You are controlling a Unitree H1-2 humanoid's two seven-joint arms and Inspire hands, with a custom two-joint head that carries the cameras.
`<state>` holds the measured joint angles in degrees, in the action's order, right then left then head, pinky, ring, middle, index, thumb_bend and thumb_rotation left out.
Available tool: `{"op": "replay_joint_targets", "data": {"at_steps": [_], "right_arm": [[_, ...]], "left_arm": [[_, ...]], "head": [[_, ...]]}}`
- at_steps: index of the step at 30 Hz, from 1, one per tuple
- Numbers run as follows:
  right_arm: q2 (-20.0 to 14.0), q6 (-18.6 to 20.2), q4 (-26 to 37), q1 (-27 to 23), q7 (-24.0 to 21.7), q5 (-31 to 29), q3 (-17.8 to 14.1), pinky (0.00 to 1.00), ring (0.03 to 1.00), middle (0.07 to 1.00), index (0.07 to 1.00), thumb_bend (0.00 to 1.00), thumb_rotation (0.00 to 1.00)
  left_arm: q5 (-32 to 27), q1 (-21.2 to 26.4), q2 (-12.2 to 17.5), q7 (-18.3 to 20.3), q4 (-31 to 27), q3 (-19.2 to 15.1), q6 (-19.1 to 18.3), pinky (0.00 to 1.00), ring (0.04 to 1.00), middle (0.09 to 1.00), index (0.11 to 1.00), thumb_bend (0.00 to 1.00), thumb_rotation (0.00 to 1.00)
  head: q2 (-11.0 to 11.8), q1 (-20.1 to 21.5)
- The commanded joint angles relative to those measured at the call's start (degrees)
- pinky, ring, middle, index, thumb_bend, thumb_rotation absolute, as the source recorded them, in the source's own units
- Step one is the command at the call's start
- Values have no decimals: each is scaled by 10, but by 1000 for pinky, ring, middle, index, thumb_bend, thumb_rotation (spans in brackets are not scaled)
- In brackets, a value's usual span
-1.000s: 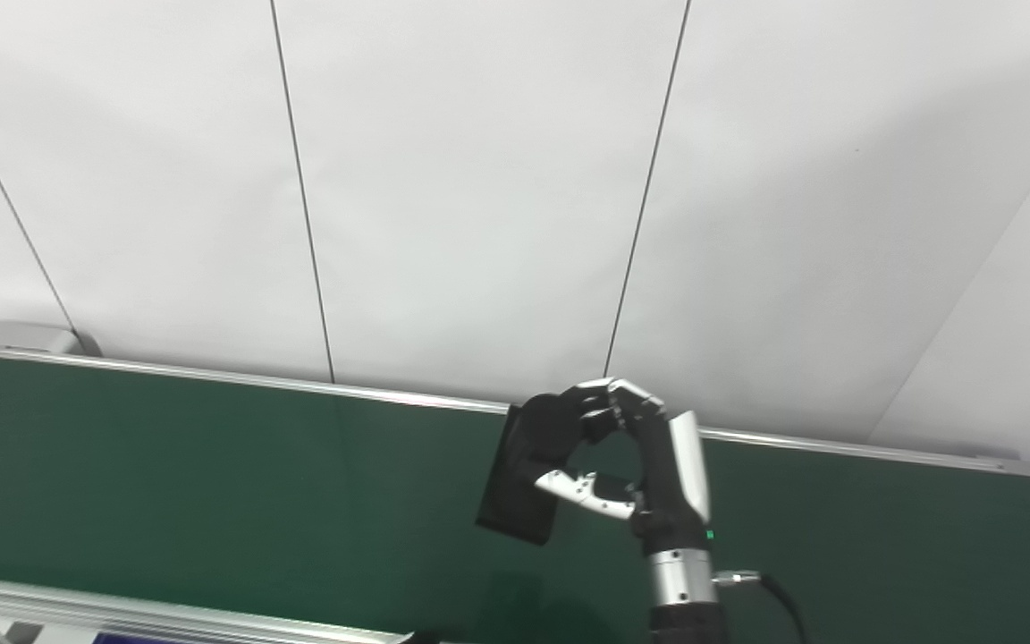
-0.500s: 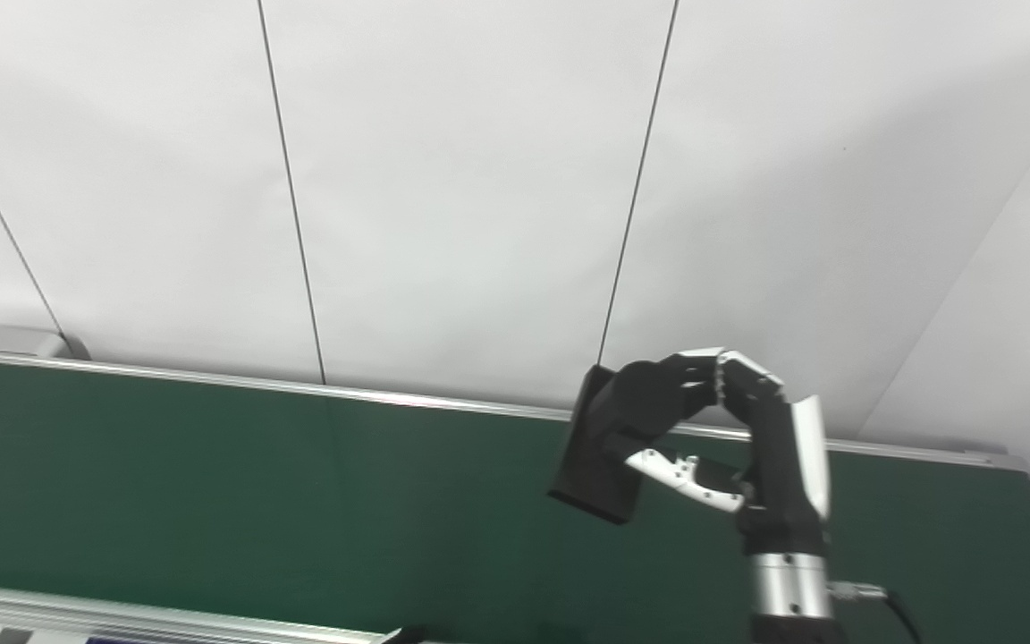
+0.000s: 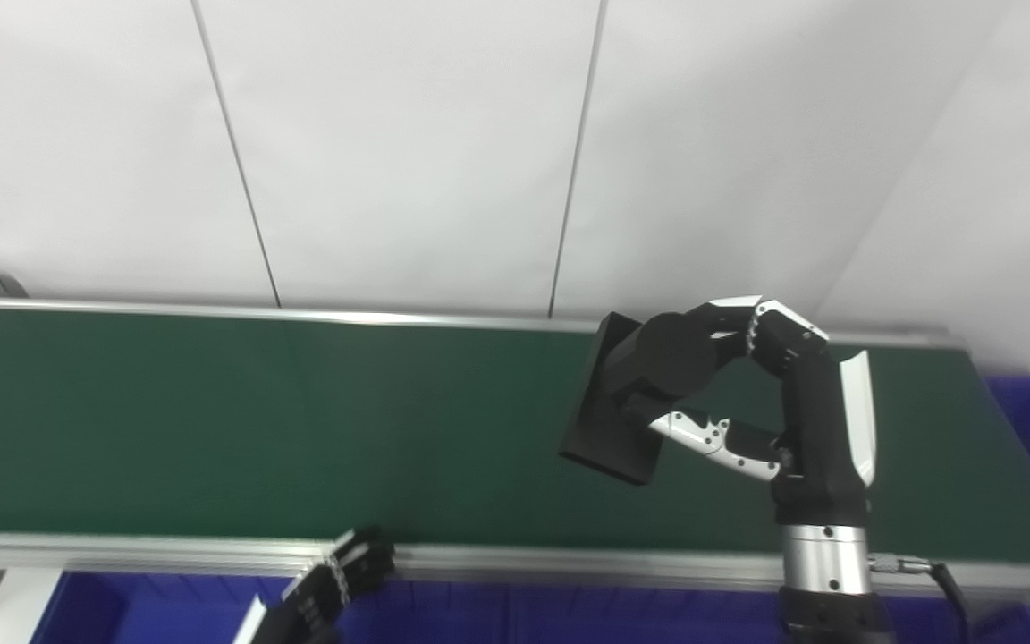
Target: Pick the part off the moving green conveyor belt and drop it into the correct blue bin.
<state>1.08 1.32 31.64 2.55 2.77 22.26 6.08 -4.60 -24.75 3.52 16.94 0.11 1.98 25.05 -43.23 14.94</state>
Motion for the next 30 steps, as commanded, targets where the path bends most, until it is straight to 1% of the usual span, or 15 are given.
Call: {"op": "replay_joint_targets", "data": {"at_steps": [1, 2, 3, 4, 5, 6, 7, 10, 15, 20, 22, 25, 30], "right_arm": [[5, 3, 33, 15, -1, -1, -3, 357, 427, 512, 501, 518, 0], [6, 6, 41, 30, -2, -3, -4, 368, 430, 510, 500, 518, 0], [6, 8, 47, 39, -3, -3, -5, 377, 435, 508, 497, 518, 0], [7, 10, 55, 55, -3, -3, -6, 380, 436, 507, 496, 518, 0], [8, 11, 60, 66, -3, -2, -7, 385, 438, 506, 496, 519, 0], [9, 7, 64, 82, 0, -4, -8, 384, 437, 505, 497, 518, 0], [10, 4, 67, 93, 1, -5, -9, 378, 432, 506, 501, 518, 0], [17, -5, 74, 133, 8, -16, -12, 377, 428, 504, 506, 517, 0], [27, -21, 73, 185, 15, -25, -13, 368, 421, 506, 512, 516, 0], [34, -53, 49, 223, 30, -15, -8, 362, 419, 512, 509, 515, 0], [40, -58, 35, 243, 39, -3, -3, 366, 419, 513, 509, 516, 0], [46, -60, 20, 258, 46, 0, 3, 373, 421, 512, 507, 516, 0], [38, -67, -23, 271, 53, 25, 13, 367, 422, 512, 505, 517, 0]], "left_arm": [[-14, -3, 4, 14, -26, -2, 19, 806, 808, 829, 872, 789, 864], [-18, -4, 5, 17, -28, -4, 19, 807, 808, 828, 872, 789, 865], [-21, -4, 6, 19, -30, -6, 19, 808, 808, 828, 872, 788, 865], [-22, -4, 8, 21, -33, -8, 19, 808, 808, 828, 871, 787, 864], [-23, -3, 8, 22, -35, -10, 19, 803, 804, 826, 870, 781, 866], [-25, -3, 9, 24, -37, -12, 19, 799, 802, 825, 867, 776, 865], [-27, -2, 10, 25, -39, -13, 19, 795, 800, 821, 864, 771, 859], [-33, 2, 14, 25, -46, -15, 18, 785, 794, 815, 859, 770, 851], [-39, 10, 24, 19, -57, -10, 17, 769, 785, 805, 855, 785, 840], [-44, 18, 32, 13, -66, -5, 9, 763, 783, 803, 854, 794, 837], [-48, 20, 36, 12, -70, -4, 3, 760, 782, 803, 853, 800, 837], [-51, 23, 40, 9, -74, -4, -2, 755, 778, 801, 850, 803, 837], [-62, 23, 47, 10, -82, -2, -13, 747, 773, 800, 845, 796, 833]], "head": [[-3, 0], [-14, 6], [-14, 6], [-23, 11], [-24, 12], [-31, 16], [-31, 16], [-45, 25], [-56, 40], [-60, 53], [-62, 59], [-65, 66], [-71, 83]]}}
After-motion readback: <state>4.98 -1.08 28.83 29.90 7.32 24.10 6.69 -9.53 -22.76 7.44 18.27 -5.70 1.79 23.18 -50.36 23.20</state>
